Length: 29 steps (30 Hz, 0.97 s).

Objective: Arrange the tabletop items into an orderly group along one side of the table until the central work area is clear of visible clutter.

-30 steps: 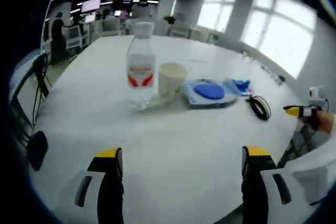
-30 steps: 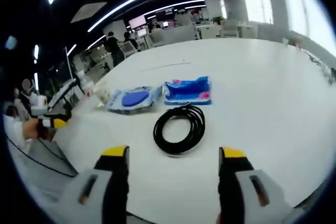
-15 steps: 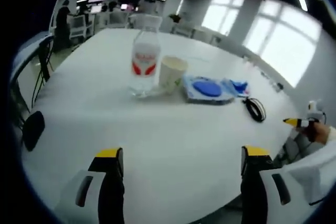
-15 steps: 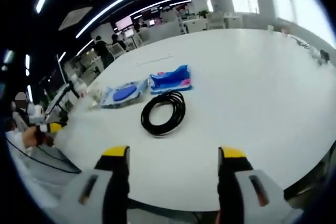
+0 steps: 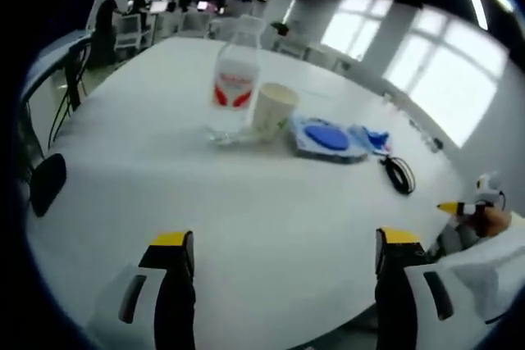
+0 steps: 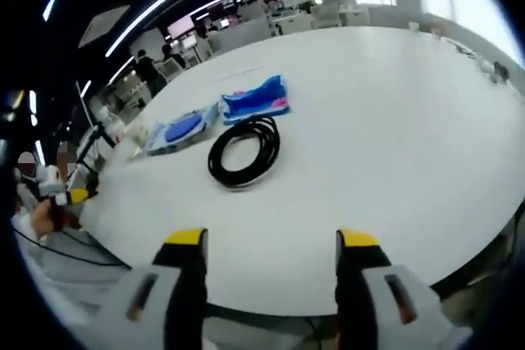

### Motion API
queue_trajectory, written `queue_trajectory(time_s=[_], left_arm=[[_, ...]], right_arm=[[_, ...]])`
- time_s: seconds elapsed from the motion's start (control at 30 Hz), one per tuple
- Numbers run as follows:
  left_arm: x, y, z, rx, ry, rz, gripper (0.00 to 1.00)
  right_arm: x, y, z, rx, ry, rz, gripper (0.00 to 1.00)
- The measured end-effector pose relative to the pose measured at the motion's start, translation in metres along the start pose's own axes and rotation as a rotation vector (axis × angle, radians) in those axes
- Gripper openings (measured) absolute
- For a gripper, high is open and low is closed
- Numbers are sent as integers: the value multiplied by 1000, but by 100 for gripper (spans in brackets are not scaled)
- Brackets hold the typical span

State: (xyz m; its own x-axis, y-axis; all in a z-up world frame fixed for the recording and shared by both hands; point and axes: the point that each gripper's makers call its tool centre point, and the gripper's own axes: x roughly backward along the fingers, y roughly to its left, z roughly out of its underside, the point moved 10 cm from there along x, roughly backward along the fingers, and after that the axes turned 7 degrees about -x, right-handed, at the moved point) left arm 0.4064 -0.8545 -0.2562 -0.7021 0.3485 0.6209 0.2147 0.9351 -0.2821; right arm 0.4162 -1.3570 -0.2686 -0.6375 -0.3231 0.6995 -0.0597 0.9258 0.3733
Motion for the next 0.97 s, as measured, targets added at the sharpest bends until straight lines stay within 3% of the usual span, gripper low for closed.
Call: queue_trajectory(time_s=[0.97], left_arm=[[-1,-3,-2,9,5,17,88]], right_arm=[[-1,-2,-2,-8,2,21,60]])
